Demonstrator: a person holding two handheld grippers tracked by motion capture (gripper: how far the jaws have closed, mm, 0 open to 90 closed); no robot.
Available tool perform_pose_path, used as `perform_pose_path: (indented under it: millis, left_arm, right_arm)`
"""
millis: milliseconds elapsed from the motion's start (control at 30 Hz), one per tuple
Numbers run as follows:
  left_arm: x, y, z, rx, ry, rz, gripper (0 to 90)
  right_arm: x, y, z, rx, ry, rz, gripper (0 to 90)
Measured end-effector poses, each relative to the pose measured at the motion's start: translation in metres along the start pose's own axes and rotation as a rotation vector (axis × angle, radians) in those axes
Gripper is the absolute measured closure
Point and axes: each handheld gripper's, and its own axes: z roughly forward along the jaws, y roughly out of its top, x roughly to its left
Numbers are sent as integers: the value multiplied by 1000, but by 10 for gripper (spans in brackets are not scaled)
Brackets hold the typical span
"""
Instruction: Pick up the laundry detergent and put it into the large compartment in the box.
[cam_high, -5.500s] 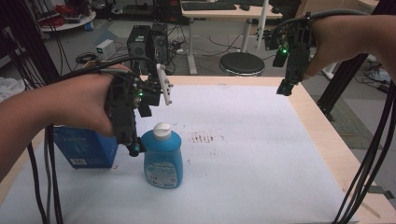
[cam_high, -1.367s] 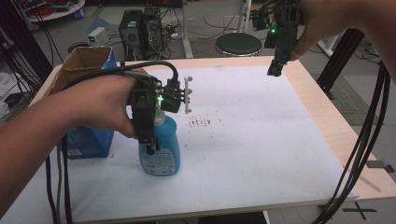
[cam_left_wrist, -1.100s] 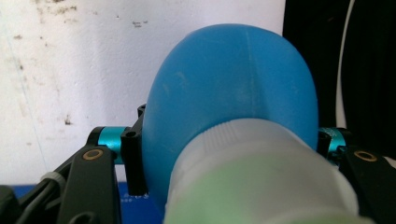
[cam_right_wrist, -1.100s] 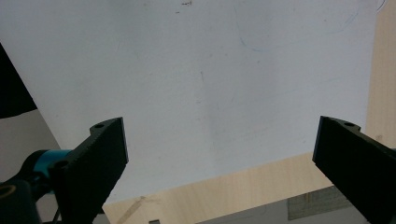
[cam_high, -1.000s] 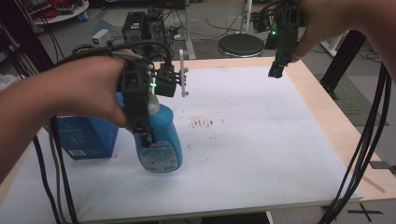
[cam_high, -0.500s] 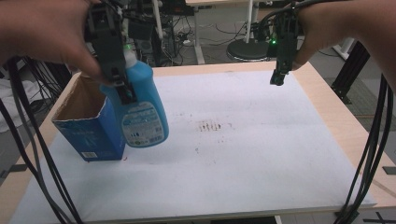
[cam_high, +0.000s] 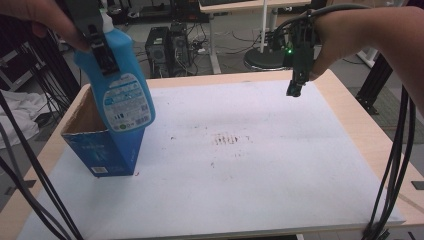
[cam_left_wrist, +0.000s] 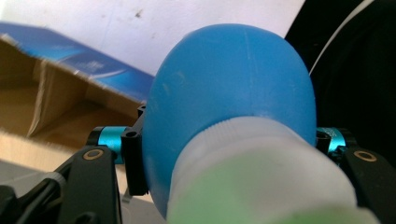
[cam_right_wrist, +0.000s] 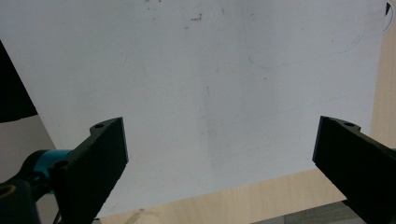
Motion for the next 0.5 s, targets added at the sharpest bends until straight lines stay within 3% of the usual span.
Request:
perform_pose_path:
  millis: [233,500]
  left_arm:
    - [16,-14,-17,-41,6,-99,372]
    - [32,-24,-17,-41,4,-200,372]
  right_arm:
    - [-1,0,2,-2,0,0,22]
    - [-2,4,4,-4,-1,-13,22]
